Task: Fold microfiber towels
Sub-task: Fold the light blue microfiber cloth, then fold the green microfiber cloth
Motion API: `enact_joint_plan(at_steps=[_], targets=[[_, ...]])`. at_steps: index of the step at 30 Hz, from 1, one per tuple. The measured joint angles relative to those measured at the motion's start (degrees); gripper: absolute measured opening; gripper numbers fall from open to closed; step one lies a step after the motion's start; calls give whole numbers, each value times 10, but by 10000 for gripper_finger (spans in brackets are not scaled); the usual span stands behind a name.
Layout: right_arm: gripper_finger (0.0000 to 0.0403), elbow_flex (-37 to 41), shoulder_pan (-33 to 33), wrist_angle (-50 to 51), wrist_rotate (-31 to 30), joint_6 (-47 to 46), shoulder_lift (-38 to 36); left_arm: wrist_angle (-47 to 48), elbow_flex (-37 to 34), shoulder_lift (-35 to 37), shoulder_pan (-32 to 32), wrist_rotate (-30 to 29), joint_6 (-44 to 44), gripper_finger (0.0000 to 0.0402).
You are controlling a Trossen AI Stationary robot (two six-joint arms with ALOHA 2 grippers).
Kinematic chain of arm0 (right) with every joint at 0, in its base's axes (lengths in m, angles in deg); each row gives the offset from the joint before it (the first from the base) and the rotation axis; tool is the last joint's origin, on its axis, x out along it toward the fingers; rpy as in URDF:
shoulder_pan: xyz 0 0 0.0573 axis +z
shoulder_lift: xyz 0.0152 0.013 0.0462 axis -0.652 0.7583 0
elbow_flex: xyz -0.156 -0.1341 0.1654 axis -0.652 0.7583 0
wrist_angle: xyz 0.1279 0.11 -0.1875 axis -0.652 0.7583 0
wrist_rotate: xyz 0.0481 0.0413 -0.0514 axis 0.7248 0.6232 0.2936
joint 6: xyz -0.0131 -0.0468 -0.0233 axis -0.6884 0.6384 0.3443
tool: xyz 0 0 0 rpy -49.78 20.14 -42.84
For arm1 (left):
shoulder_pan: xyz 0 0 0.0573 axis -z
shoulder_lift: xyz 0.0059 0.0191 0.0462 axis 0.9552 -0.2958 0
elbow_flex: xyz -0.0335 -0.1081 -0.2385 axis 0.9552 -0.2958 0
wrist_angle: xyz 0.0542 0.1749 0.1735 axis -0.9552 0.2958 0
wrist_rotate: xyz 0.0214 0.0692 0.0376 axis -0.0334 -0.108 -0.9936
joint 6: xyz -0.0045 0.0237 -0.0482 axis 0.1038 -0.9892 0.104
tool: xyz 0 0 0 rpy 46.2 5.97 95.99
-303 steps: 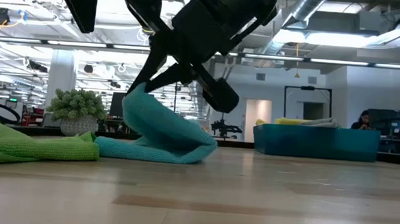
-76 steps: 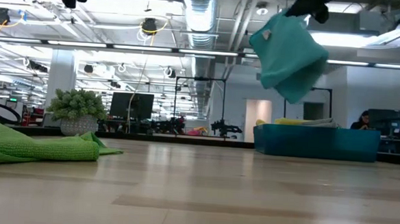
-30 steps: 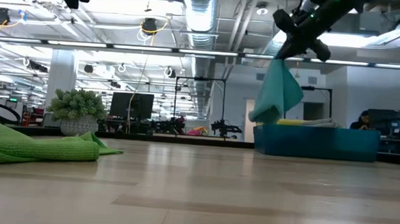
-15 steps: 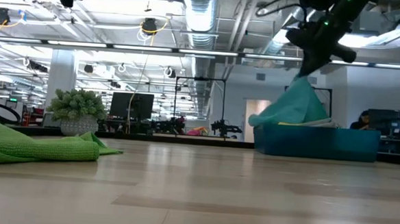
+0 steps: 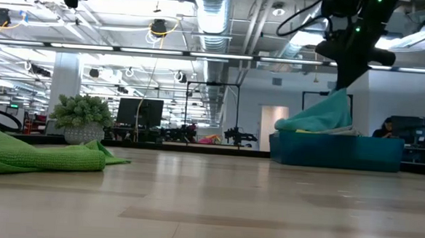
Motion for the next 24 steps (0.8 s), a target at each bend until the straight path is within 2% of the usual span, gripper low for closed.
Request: enact_joint_plan(at_steps=[9,18,21,24], targets=[[72,0,-11,0,7,9,0,0,0,0,0,0,-7,137],[189,0,-11,0,8,35,0,0,0,0,0,0,-7,137],[216,-16,-20,1,5,31,1,0,0,0,0,0,-7,137],[230,-39,-28,-29,-3,70,0,0,0,0,0,0,-7,137]])
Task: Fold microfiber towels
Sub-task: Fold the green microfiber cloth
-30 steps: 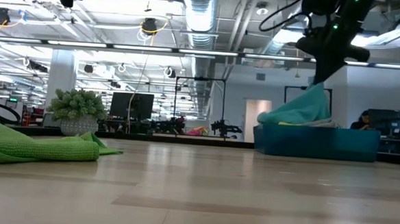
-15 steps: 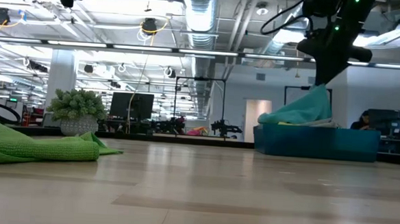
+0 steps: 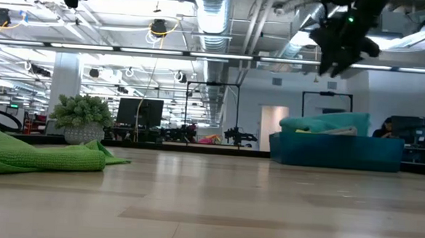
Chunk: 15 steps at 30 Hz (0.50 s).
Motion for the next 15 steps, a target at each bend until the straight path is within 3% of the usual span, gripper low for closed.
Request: enact_joint_plan(at_steps=[2,6,11,15], targets=[[232,-4,-2,-51,11,39,0,0,0,0,0,0,0,137],[229,5,-13,-119,99,108,14,0,0,0,0,0,0,137],[221,9,-47,-163,122,125,62,0,0,0,0,0,-6,137],[215,10,-93,-149,235,125,117,0,0,0,0,0,-6,137]])
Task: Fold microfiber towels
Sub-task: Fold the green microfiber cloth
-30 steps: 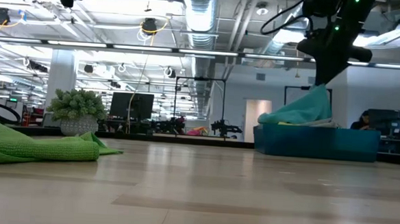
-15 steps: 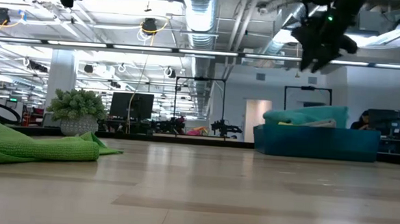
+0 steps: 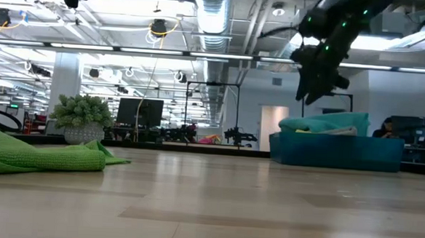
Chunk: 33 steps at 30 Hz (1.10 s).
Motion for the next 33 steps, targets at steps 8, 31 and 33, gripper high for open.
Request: enact_joint_plan(at_steps=[8,31,33], targets=[[209,0,-19,21,33,44,70,0,0,0,0,3,1,137],[209,0,0,28,-112,105,142,0,0,0,0,29,12,137],[209,0,4,32,-112,105,112,0,0,0,0,29,13,137]])
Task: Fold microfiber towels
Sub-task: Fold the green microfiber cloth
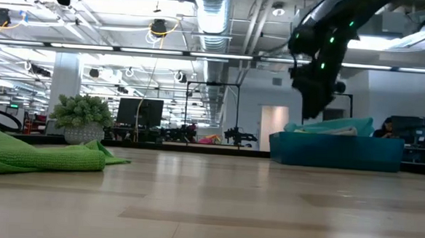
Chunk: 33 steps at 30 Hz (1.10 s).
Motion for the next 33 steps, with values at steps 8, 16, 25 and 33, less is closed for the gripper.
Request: enact_joint_plan(at_steps=[8,16,25,33], targets=[[209,0,26,34,56,81,-117,0,0,0,0,-1,0,137],[209,70,111,43,64,278,-197,0,0,0,0,-1,0,137],[209,140,150,-57,40,311,-210,0,0,0,0,-3,-8,137],[209,152,142,-67,39,340,-155,0,0,0,-2,-4,-5,137]])
